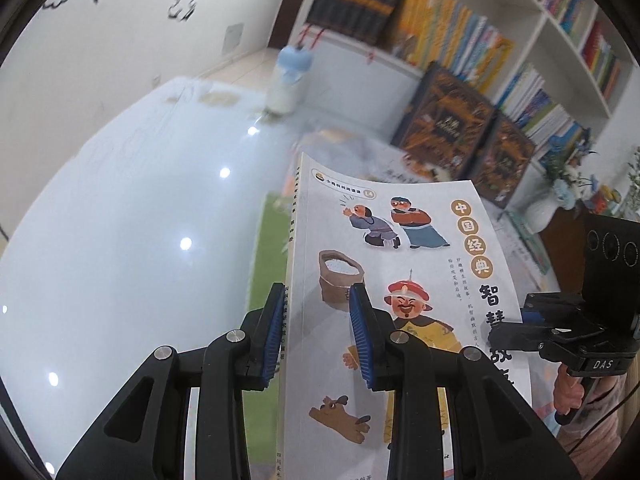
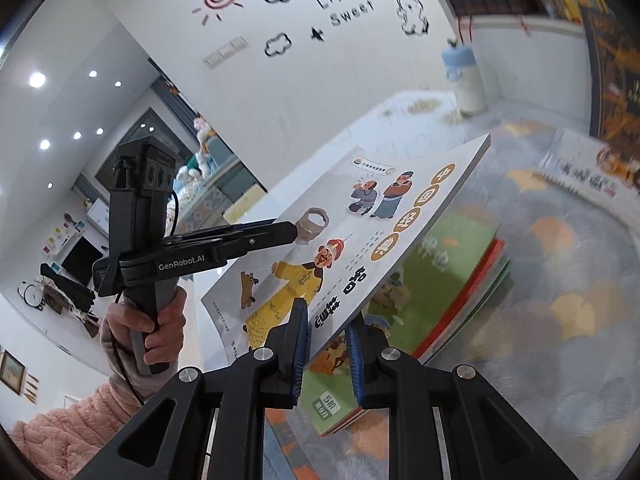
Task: Organize books
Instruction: 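Carry the book to the white table, lower it onto the stack, open both grippers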
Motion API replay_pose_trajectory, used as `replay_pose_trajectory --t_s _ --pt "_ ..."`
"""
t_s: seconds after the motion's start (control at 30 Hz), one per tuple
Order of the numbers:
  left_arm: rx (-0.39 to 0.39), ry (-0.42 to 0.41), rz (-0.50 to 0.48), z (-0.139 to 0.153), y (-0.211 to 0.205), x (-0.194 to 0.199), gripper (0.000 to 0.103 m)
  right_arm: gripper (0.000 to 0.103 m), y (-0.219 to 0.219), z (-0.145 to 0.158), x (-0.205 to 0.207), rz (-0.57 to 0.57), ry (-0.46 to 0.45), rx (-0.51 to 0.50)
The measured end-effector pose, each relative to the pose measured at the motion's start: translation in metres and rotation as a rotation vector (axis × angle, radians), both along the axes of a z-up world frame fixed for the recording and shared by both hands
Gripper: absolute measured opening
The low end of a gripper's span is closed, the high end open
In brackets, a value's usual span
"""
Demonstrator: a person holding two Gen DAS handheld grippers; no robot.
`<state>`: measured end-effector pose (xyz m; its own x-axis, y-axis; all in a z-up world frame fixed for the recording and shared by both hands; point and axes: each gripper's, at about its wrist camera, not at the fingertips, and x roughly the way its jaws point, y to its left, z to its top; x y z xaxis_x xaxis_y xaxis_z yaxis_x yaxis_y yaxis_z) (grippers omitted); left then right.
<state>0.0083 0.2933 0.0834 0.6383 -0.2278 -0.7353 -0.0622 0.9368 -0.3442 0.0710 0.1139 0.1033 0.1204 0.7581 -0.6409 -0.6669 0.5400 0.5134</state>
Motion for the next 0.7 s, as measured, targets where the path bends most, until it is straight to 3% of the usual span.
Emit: replay_pose_trajectory --t_s 0.27,0.57,0.7 --pt "0.005 0.046 -0.001 -0.032 0.001 0.003 0.028 0.018 0.01 -0.035 0.013 -0.011 0.057 -0.062" --pt "0.031 0.032 0.009 -0.031 0.0 0.004 0.028 0.018 0.014 -0.04 0.014 -0.018 0.047 -0.101" --pt "0.067 0.038 0.039 -0.031 0.001 0.008 0.031 0.025 0.013 -0.043 0.014 -0.029 0.057 -0.104"
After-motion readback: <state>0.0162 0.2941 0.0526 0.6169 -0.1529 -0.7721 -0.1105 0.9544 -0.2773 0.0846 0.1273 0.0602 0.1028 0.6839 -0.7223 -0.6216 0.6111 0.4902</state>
